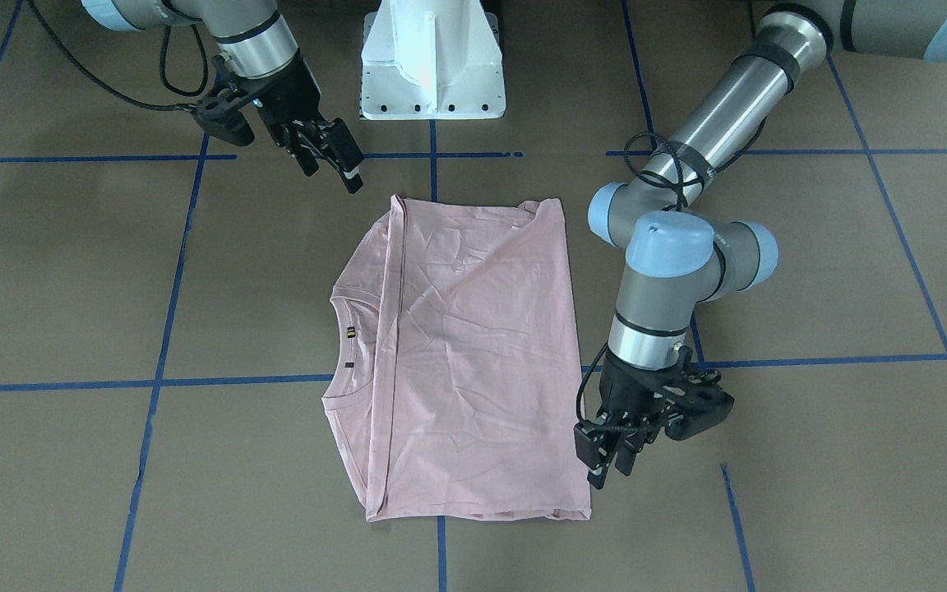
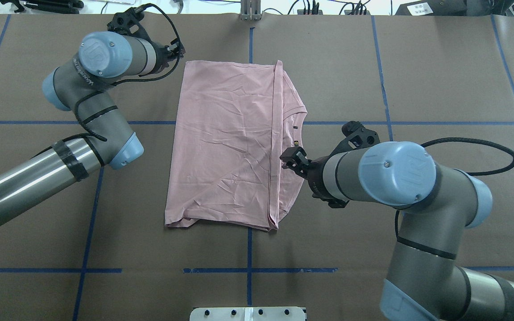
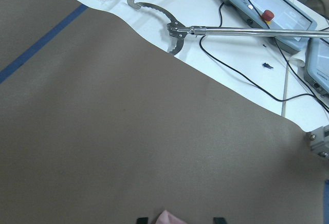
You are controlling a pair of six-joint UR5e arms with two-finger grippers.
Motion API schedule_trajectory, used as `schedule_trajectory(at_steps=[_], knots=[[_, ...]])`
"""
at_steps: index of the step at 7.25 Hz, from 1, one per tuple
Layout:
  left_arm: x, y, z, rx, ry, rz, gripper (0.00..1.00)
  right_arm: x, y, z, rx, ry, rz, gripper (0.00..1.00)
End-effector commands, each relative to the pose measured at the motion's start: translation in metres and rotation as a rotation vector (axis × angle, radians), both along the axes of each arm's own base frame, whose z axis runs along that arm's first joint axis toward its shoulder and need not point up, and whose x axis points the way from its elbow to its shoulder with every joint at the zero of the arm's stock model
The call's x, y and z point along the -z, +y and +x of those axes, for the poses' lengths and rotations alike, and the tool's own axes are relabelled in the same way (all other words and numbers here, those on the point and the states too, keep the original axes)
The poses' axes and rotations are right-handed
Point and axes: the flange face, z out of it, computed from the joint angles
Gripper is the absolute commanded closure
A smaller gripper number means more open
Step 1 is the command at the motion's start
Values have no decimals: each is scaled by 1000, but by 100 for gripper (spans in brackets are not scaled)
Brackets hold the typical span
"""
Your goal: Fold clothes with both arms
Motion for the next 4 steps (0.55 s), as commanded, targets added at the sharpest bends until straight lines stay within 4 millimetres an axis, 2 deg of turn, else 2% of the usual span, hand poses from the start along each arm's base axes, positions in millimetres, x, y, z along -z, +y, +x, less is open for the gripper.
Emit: schedule_trajectory(at_steps=[1, 2, 3, 4], knots=[[13, 19, -11, -40, 44, 17, 46, 5, -4, -69, -88, 6, -117, 7], [14, 20, -12, -41, 48, 18, 45, -6, 6, -95, -87, 35, -144, 12], [14, 20, -11, -41, 48, 17, 45, -18, 15, -112, -71, 68, -150, 18], [13, 21, -10, -42, 47, 16, 43, -21, 16, -115, -69, 79, -153, 19]])
